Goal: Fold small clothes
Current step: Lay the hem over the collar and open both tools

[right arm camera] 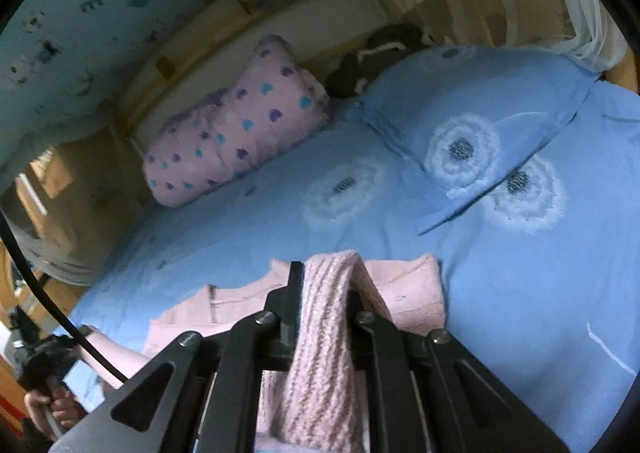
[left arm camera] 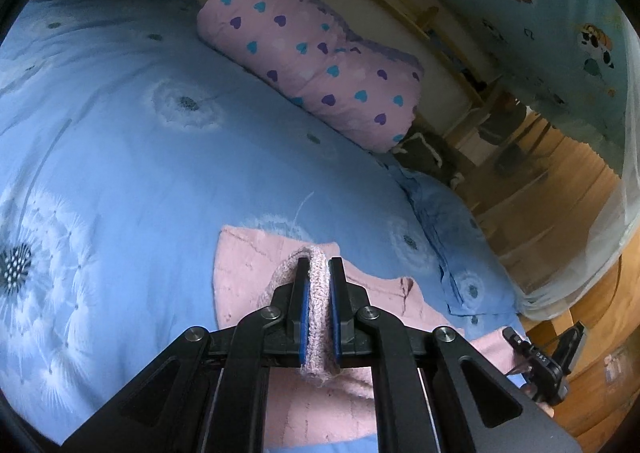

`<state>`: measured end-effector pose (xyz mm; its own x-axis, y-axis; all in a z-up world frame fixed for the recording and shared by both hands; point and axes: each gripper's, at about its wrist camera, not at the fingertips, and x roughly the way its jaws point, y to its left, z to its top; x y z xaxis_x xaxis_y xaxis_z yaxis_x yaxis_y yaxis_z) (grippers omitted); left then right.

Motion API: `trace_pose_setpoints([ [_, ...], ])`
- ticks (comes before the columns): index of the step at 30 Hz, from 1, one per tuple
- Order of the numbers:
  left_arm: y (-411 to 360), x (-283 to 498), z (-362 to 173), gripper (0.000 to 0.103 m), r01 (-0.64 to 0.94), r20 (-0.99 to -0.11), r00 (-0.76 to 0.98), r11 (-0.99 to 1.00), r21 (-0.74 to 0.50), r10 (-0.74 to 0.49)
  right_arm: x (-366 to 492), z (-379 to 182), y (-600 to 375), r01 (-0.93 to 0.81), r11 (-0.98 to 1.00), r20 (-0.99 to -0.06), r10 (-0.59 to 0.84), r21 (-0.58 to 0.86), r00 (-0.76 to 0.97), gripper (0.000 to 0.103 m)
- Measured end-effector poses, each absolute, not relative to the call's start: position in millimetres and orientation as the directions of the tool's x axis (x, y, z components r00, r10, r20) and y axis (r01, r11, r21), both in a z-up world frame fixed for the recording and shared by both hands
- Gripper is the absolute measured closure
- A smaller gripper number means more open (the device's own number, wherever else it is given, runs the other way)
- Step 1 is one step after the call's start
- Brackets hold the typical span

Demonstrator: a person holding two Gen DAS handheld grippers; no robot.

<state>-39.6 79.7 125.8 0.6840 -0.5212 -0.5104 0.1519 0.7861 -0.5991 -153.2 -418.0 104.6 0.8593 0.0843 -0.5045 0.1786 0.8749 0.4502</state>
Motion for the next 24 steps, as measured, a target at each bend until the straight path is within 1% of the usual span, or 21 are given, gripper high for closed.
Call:
trace_pose_setpoints([
  [6, 82.9, -23.6, 117.6, 0.103, 0.126, -0.517, 0.685, 0.782, -0.61, -0.513, -135.3, 93.7, -419.4, 0.183, 0.884, -0.536, 0.087, 0.43, 0.84, 0.093],
  [9, 84.0, -10.9, 108.9, 0.103, 0.091, -0.544, 0.671, 0.784, -0.615, -0.504, -122.7, 90.7, -423.4, 0.182, 0.886, -0.554, 0.096, 0.426, 0.827, 0.093],
  [13, 82.2, 12.7, 96.5, 0.103, 0.059, -0.566, 0.655, 0.78, -0.623, -0.501, -95.0, 83.3, -424.3, 0.185, 0.905, -0.602, 0.092, 0.383, 0.793, 0.093],
  [14, 81.7, 20.2, 93.8, 0.103, 0.064, -0.56, 0.65, 0.772, -0.633, -0.514, -89.2, 81.4, -425.1, 0.192, 0.908, -0.607, 0.083, 0.374, 0.79, 0.092],
  [16, 84.8, 42.2, 83.4, 0.103, 0.075, -0.524, 0.629, 0.715, -0.695, -0.575, -75.5, 75.7, -437.5, 0.29, 0.887, -0.608, -0.014, 0.359, 0.794, 0.088],
  [17, 89.4, 51.5, 80.0, 0.098, 0.068, -0.506, 0.63, 0.691, -0.719, -0.589, -70.0, 73.7, -448.9, 0.368, 0.856, -0.607, -0.082, 0.364, 0.79, 0.071],
  [18, 92.4, 54.8, 79.6, 0.079, 0.062, -0.503, 0.636, 0.688, -0.723, -0.586, -68.2, 73.9, -454.6, 0.404, 0.839, -0.605, -0.117, 0.364, 0.788, 0.035],
  [19, 99.9, 56.5, 82.5, 0.071, 0.031, -0.505, 0.669, 0.699, -0.715, -0.546, -67.3, 76.1, -462.2, 0.441, 0.82, -0.594, -0.159, 0.366, 0.788, 0.02],
  [20, 102.9, 54.3, 85.0, 0.062, 0.015, -0.505, 0.69, 0.708, -0.706, -0.518, -68.6, 78.8, -465.3, 0.445, 0.815, -0.582, -0.169, 0.372, 0.796, 0.01],
  [22, 109.1, 40.6, 91.1, 0.061, 0.025, -0.49, 0.729, 0.734, -0.678, -0.478, -74.2, 84.7, -465.1, 0.407, 0.833, -0.562, -0.144, 0.376, 0.814, 0.01],
  [24, 106.8, 23.3, 89.3, 0.06, 0.045, -0.53, 0.713, 0.783, -0.62, -0.46, -78.2, 86.1, -460.2, 0.383, 0.859, -0.574, -0.134, 0.339, 0.808, 0.01],
])
